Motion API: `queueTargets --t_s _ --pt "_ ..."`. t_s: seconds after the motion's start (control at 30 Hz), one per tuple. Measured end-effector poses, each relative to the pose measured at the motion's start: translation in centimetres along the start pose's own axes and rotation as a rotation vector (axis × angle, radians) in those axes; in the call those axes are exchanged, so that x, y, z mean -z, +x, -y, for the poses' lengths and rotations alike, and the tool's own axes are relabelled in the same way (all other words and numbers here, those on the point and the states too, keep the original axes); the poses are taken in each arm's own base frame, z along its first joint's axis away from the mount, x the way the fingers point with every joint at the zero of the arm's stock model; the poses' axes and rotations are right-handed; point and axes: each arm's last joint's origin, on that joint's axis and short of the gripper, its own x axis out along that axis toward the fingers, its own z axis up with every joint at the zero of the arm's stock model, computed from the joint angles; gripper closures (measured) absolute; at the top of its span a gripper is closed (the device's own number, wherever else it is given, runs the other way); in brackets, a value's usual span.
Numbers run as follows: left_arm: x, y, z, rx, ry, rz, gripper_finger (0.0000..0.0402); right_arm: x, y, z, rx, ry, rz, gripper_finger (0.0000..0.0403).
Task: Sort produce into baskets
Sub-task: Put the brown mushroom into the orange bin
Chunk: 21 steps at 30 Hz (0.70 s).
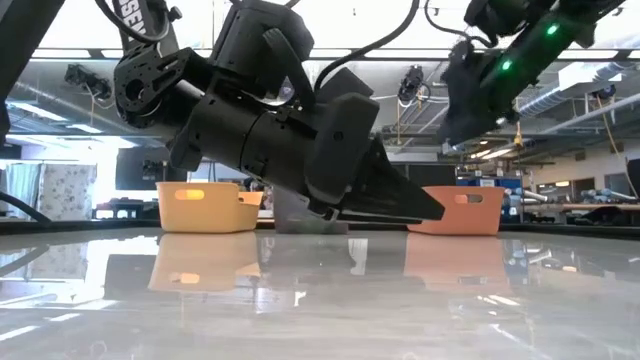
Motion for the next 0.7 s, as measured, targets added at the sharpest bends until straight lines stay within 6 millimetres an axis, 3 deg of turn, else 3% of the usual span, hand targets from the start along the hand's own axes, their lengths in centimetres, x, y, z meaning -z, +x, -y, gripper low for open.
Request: queueTargets --t_s 0.13,0.27,0.53,0.7 --pt "0.0 0.0 0.2 0.02 0.002 -0.004 0.0167 0.9 -1.2 -2.2 -0.405 -0.041 -0.144 0.0178" --pt "0.0 0.0 0.2 0.021 0.0 -0.004 0.0167 3.1 -2.4 -5.1 -0.637 -0.119 -0.315 0.0183" --pt "0.5 0.0 -0.1 -0.029 0.014 -0.051 0.0167 8.9 -5.5 -10.5 -0.741 -0.201 -0.573 0.0184" --pt "0.6 0.0 -0.3 -0.061 0.018 -0.054 0.0167 12.3 -7.3 -13.2 -0.779 -0.225 -0.617 0.0184"
